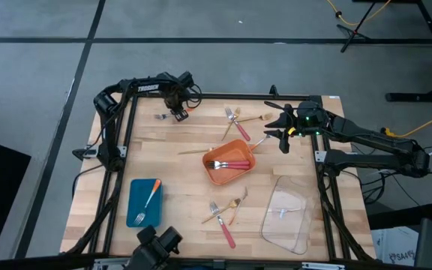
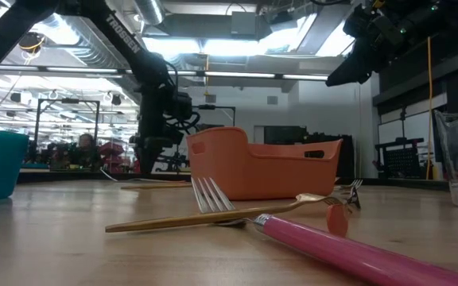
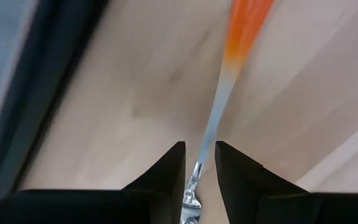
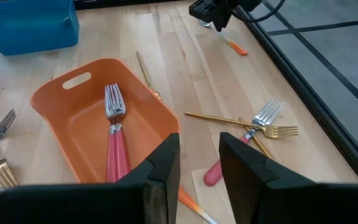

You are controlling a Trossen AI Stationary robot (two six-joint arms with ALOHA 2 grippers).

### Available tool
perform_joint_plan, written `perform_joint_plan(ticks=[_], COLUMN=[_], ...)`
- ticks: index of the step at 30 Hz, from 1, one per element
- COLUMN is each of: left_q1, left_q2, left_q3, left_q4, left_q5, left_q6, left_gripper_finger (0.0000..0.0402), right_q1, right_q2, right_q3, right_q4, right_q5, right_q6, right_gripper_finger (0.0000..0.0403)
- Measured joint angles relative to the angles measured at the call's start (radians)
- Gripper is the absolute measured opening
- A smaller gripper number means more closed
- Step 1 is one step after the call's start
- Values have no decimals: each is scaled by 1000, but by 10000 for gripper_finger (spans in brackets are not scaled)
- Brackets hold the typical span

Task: Sort silverware by color (type)
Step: Put the orange fork into the blue bin

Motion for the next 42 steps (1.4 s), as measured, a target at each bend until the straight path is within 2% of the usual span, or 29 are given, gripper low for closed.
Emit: perform_joint_plan(ticks=[8, 25, 36, 42], left_q1=[-1, -1, -1, -1], left_q2=[-9, -5, -4, -5], left_q3=[-99, -106, -107, -107], left_q4=[45, 60, 60, 60], left_q5=[-4, -3, 3, 2], left_q6=[-1, -1, -4, -4], left_gripper_finger=[81, 78, 14, 6], right_q1=[0, 0, 0, 0], right_q2=[0, 0, 0, 0], right_q3=[0, 0, 0, 0], right_q4=[0, 0, 0, 0], right_q5=[0, 0, 0, 0], right_q6=[0, 0, 0, 0], right_gripper_finger=[101, 101, 101, 101])
